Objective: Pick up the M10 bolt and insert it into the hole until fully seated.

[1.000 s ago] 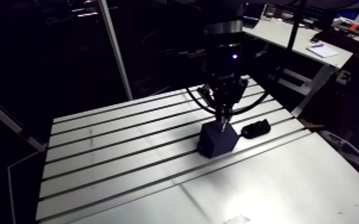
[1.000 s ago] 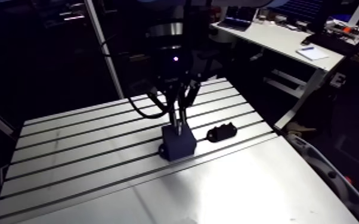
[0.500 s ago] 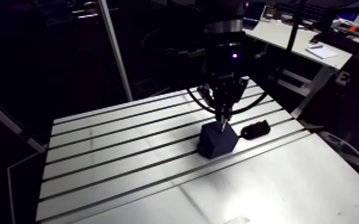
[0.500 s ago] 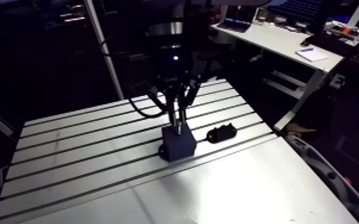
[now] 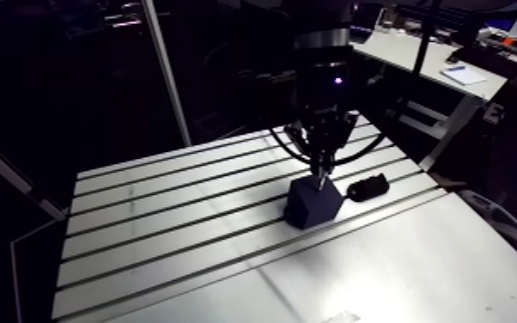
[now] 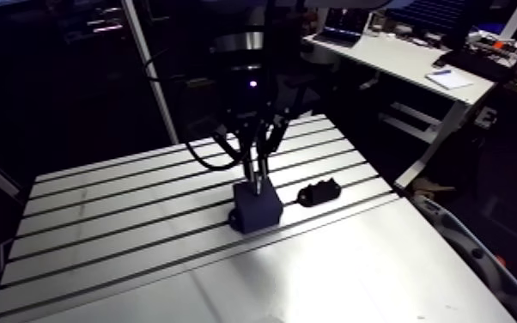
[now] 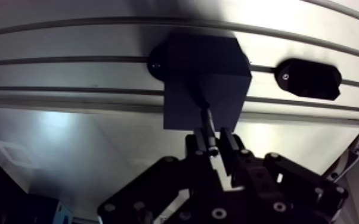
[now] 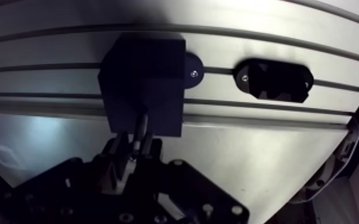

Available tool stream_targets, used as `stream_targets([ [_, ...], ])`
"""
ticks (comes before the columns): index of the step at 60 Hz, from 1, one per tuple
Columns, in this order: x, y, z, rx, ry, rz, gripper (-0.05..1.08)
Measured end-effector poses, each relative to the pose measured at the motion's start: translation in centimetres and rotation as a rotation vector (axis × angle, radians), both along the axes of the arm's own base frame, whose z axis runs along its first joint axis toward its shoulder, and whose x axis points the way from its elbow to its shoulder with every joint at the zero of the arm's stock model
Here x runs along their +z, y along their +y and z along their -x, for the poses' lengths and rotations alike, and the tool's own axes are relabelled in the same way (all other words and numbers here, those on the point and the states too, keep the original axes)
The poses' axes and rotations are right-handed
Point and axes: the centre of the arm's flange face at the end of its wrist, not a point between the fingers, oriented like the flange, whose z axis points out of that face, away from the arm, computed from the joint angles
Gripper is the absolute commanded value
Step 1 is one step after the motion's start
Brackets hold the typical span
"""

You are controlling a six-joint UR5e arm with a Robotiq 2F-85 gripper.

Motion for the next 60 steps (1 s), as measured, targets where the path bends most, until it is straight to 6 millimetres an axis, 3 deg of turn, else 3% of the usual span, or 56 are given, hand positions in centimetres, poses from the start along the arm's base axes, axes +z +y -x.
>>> stream_targets([
  [60,-0.26,-0.07,-0.01,0.0,-0.002,-0.003,1.08],
])
